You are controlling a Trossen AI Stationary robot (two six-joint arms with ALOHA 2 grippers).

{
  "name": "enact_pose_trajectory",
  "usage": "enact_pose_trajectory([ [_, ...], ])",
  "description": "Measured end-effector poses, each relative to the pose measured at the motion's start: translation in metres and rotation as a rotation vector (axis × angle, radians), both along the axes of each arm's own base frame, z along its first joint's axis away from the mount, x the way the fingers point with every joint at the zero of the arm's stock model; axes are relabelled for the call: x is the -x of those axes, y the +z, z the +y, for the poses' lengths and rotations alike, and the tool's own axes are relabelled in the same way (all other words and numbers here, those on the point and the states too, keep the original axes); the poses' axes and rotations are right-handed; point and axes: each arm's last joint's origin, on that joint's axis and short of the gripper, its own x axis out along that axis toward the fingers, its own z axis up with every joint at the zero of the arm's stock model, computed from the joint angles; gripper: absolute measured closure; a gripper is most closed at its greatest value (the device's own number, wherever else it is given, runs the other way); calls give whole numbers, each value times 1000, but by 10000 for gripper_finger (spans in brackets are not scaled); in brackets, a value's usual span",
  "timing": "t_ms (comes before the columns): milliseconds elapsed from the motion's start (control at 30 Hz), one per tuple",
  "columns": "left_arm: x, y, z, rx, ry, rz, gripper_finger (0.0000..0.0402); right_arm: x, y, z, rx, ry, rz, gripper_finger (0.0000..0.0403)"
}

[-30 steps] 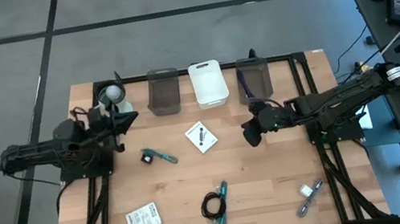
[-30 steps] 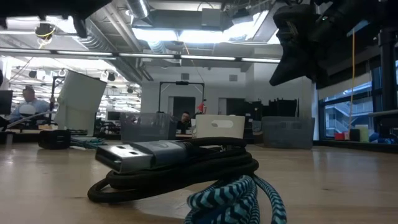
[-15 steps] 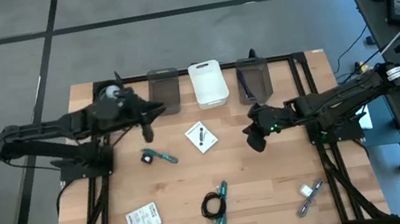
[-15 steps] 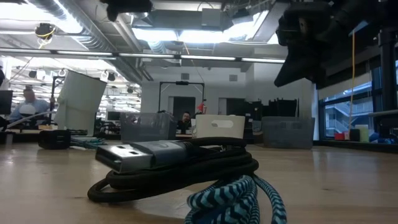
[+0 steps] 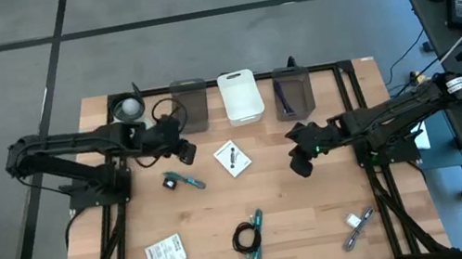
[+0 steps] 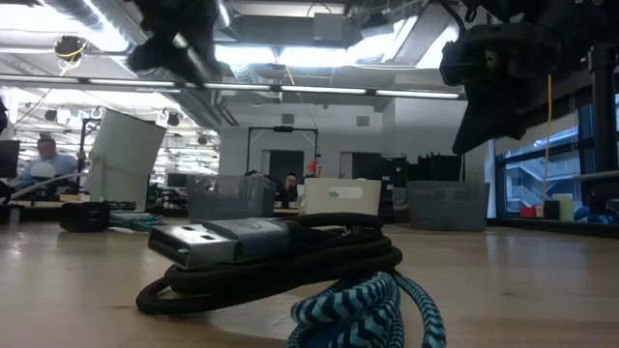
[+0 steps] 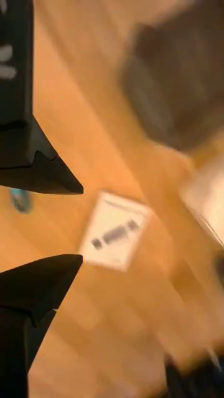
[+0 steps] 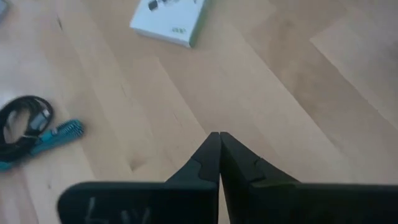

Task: Pick and place items into bin
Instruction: Put the black charger adapter into the white bin

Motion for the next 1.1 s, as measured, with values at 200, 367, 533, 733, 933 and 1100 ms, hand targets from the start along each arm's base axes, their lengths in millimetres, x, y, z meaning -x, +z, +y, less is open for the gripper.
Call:
enact_pose_trajectory([
  [200, 17, -22, -12, 102, 209, 287, 245, 3, -2, 0, 12, 21, 45, 394],
  [367, 25, -31, -28, 220, 413, 391, 250, 4, -2, 0, 26, 40, 49, 394],
  [533, 24, -40, -43, 279, 570, 446, 254, 3, -2, 0, 43, 65, 47, 394],
  [733, 14, -53, -53, 330, 825, 434, 252, 3, -2, 0, 58, 86, 46, 394],
  [933, 5, -68, -60, 353, 1021, 455, 251, 3, -2, 0, 71, 111, 44, 394],
  [1100, -2, -78, -61, 292, 1039, 461, 250, 3, -2, 1, 57, 154, 47, 394],
])
